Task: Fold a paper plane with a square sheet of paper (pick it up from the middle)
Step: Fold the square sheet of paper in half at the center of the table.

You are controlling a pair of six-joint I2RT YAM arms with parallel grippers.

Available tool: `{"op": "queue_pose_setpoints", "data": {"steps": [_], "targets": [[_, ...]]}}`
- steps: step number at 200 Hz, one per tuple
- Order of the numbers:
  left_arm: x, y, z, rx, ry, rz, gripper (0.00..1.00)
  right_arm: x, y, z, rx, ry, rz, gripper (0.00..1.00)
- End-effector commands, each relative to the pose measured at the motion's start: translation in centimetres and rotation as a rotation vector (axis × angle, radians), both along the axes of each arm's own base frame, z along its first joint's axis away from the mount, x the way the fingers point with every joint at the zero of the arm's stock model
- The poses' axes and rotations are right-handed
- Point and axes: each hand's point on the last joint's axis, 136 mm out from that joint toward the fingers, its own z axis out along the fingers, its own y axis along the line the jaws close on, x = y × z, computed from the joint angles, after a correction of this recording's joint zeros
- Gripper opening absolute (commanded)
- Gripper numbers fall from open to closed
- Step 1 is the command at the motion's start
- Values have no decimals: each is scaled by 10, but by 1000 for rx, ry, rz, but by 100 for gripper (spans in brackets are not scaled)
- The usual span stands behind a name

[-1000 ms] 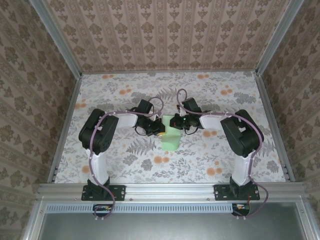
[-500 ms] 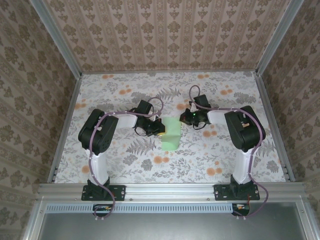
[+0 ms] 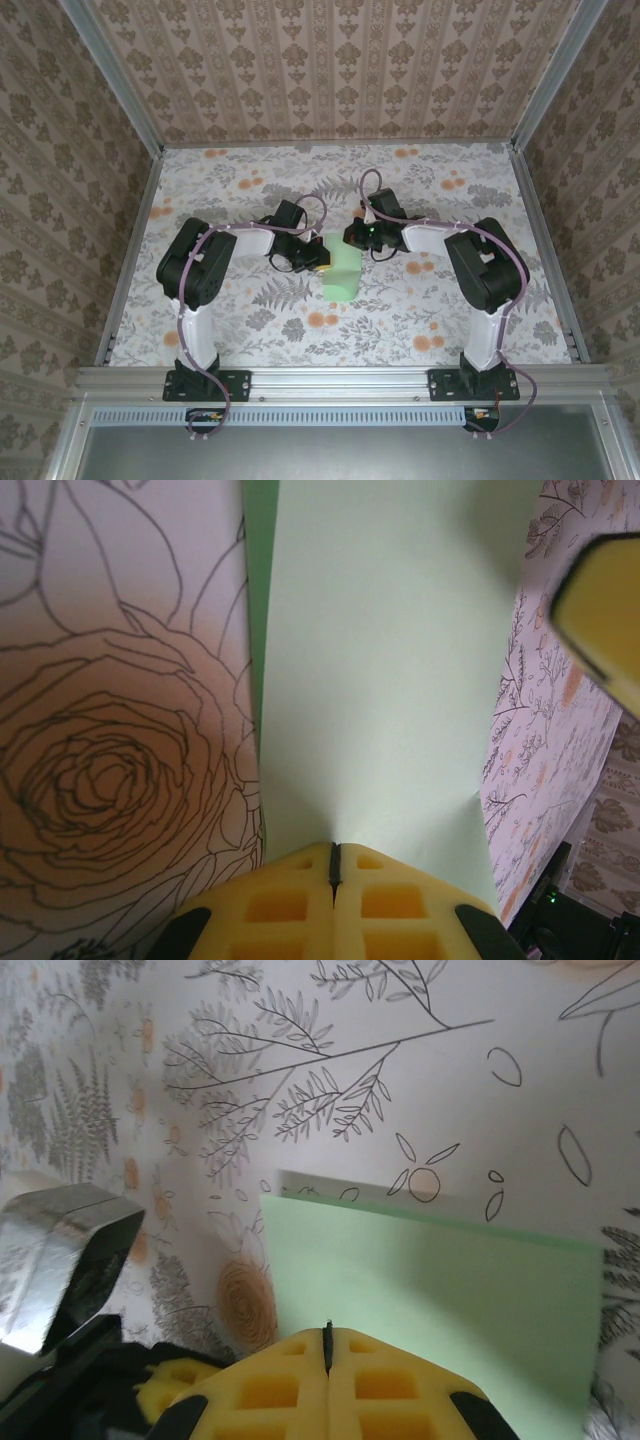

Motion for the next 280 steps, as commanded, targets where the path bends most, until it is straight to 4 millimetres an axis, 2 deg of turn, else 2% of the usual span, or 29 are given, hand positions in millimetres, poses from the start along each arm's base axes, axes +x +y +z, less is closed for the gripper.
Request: {"op": "queue_pose_setpoints", "data": {"steps": [1,21,50,67,82,93,112,132,162,192,232,280], "targets": [[-79,82,-98,443,284,25,0,8,-7,-18,-8,56,-40,0],[-80,83,-99,443,286,21,0,14,-18,-28,-14,74,-73,0],[-80,84,-100,443,287,25,0,25,-54,-42,-46,102,-155,0],[-82,84,-101,444,291,24,0,32,-76,-36,-58,93,-197,0],[-82,84,-102,444,291,26,0,34,-83,-17,-79,55,-198,0],[-82,84,-102,440,291,29,0,31,-81,-1,-73,24,-182,0],[-82,84,-102,438,290,31,0,12,-69,21,-41,3,-130,0],[-81,84,-102,439,287,32,0,-18,-43,26,4,27,-41,0],[-81,84,-102,441,285,33,0,-60,-6,16,47,115,54,0],[-80,84,-102,442,282,35,0,-88,11,-4,31,195,118,0],[-80,84,-102,443,280,37,0,-109,6,-29,7,268,133,0],[-79,84,-104,446,283,41,0,-121,0,-40,-4,298,135,0]]}}
